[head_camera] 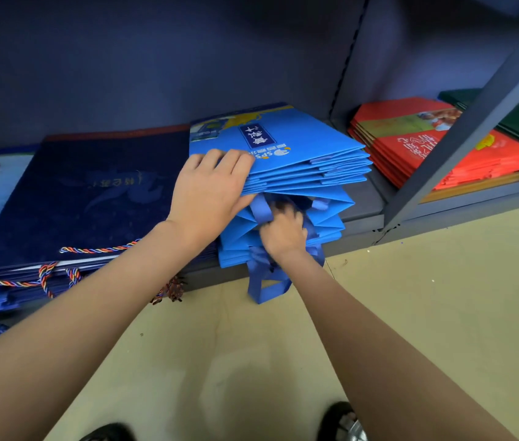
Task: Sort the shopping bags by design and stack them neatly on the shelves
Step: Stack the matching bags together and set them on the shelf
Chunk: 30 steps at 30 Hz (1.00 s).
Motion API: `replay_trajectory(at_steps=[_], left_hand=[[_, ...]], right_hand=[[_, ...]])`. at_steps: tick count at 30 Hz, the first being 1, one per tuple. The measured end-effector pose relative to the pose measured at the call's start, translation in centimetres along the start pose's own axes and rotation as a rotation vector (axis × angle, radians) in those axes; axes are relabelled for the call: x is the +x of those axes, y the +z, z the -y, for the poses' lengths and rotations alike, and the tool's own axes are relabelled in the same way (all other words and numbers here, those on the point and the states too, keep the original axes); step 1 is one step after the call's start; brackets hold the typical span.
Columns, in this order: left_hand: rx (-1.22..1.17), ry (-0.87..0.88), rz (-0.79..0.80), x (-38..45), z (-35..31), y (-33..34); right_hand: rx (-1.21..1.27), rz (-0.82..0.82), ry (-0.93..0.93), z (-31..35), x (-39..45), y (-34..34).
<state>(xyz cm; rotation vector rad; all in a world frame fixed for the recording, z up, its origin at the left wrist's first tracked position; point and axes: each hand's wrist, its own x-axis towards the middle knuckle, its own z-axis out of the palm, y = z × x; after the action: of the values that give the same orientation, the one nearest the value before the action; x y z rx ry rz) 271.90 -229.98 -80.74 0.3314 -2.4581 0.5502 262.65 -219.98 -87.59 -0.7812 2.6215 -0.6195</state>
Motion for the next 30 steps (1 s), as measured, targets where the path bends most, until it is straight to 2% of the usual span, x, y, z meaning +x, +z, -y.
replay_trajectory(at_steps=[1, 3, 7, 9, 12, 14, 15, 17, 19, 20, 22, 23, 24, 26, 28, 30], left_hand=[[0.009, 0.002, 0.001, 0.1, 0.1, 0.0], [0.033, 0.016, 0.007, -0.2, 0.1, 0.3], [0.030, 0.029, 0.003, -0.7, 0.0, 0.6], [0.022, 0.028, 0.006, -0.6, 0.0, 0.5], [0.028, 0.021, 0.002, -0.4, 0.0, 0.5], [0.025, 0.020, 0.008, -0.4, 0.0, 0.4], [0.017, 0.021, 0.016, -0.5, -0.1, 0.3], [0.012, 0.023, 0.022, -0.6, -0.2, 0.3], [0.019, 0.022, 0.015, -0.6, -0.1, 0.3], [0.022, 0.020, 0.010, -0.6, -0.1, 0.3], [0.027, 0.017, 0.011, -0.5, 0.1, 0.3], [0.027, 0.019, 0.015, -0.4, 0.1, 0.3], [0.028, 0.021, 0.017, -0.4, 0.1, 0.3], [0.023, 0.019, 0.017, -0.4, 0.1, 0.3], [0.013, 0.024, 0.014, -0.6, -0.1, 0.4], [0.017, 0.027, 0.015, -0.8, -0.2, 0.5]], right_hand=[[0.160, -0.035, 0.063, 0.3, 0.5, -0.2], [0.304, -0.078, 0.014, 0.7, 0.3, -0.2], [0.155, -0.037, -0.260, -1.1, -2.8, -1.0], [0.104, -0.115, -0.315, -3.1, -4.0, -2.3], [0.277, -0.262, -0.277, -4.0, -5.4, -4.1], [0.451, -0.200, -0.273, -3.0, -5.7, -4.0], [0.427, -0.148, -0.320, -2.5, -5.6, -3.6], [0.177, -0.064, -0.461, -2.1, -5.4, -2.4], [0.008, -0.108, -0.548, -2.7, -5.5, -1.5], [0.019, -0.169, -0.543, -3.2, -5.7, -1.4], [0.163, -0.302, -0.428, -4.3, -6.4, -1.8], [0.292, -0.327, -0.301, -4.5, -6.9, -2.1], [0.432, -0.290, -0.137, -4.6, -7.2, -2.4], [0.680, -0.051, 0.156, -4.2, -7.4, -2.8], [0.859, 0.165, 0.269, -3.4, -7.6, -2.5], [1.016, 0.161, 0.252, -2.5, -7.4, -2.5]])
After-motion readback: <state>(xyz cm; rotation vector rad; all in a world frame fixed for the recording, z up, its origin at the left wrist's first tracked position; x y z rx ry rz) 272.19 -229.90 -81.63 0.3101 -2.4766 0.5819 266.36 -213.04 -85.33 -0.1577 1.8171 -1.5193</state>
